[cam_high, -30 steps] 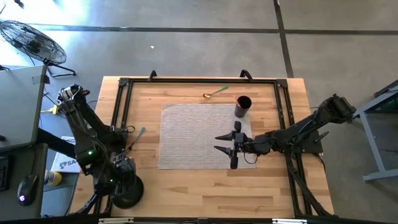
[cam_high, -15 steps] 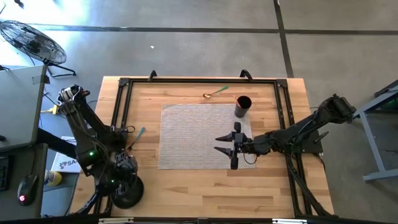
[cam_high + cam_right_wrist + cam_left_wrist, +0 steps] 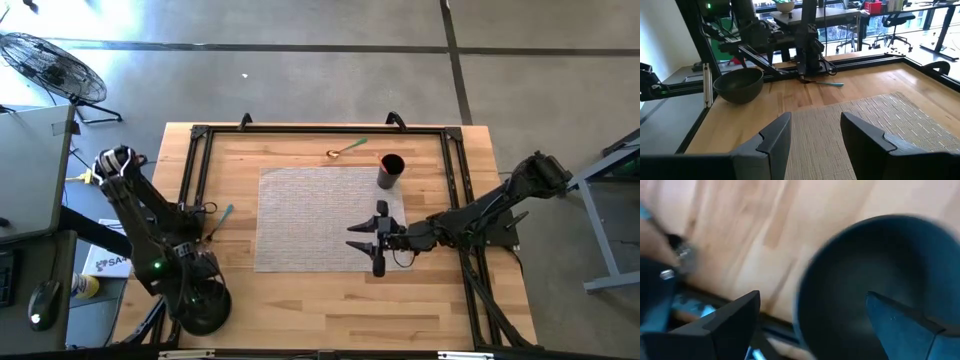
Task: Pick & Place Utensil
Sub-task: Put the black bowl on the gray mat
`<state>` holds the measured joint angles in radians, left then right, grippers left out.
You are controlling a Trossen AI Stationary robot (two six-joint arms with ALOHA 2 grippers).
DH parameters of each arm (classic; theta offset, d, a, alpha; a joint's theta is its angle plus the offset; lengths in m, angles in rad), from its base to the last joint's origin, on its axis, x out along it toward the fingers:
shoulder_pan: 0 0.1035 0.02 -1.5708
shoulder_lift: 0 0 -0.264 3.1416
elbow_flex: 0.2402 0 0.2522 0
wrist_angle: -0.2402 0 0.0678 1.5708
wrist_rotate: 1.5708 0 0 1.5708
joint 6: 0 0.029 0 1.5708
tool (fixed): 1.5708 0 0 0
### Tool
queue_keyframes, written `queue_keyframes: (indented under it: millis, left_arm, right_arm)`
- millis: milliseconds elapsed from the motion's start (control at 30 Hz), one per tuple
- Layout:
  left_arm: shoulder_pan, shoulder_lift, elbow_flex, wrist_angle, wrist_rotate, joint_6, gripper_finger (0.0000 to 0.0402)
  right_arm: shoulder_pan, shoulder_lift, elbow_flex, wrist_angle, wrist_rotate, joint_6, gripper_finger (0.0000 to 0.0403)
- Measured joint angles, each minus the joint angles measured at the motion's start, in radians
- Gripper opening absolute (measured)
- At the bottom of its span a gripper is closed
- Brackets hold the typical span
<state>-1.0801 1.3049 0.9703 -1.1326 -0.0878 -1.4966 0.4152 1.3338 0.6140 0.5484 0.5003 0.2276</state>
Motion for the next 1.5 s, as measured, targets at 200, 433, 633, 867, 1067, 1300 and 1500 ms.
queue_keyframes:
  millis: [200, 433, 633, 867, 1067, 1300, 1500]
  left_arm:
    - [0.0, 0.048, 0.0, -0.044, 0.029, -0.001, 0.0355]
    - [0.0, 0.08, -0.012, -0.02, 0.051, 0.004, 0.0355]
    - [0.0, 0.081, -0.112, -0.015, 0.137, 0.006, 0.0355]
    - [0.0, 0.08, -0.163, 0.035, 0.158, -0.001, 0.0355]
    - [0.0, 0.08, -0.163, 0.097, 0.159, -0.005, 0.0341]
    - [0.0, 0.08, -0.163, 0.119, 0.159, -0.002, 0.0246]
    - [0.0, 0.08, -0.163, 0.127, 0.164, -0.008, 0.0159]
  right_arm:
    - [0.0, 0.0, 0.0, -0.001, 0.001, 0.0, 0.0165]
    - [0.0, 0.0, 0.0, -0.001, 0.001, 0.0, 0.0165]
    - [0.0, 0.0, 0.0, -0.001, -0.002, 0.0, 0.0165]
    - [-0.003, 0.0, 0.0, -0.001, -0.002, -0.008, 0.0165]
    - [-0.003, 0.0, 0.0, -0.001, 0.004, -0.008, 0.0165]
    - [-0.003, 0.0, 0.0, -0.001, 0.005, -0.008, 0.0165]
    - [-0.003, 0.0, 0.0, -0.001, 0.005, -0.008, 0.0165]
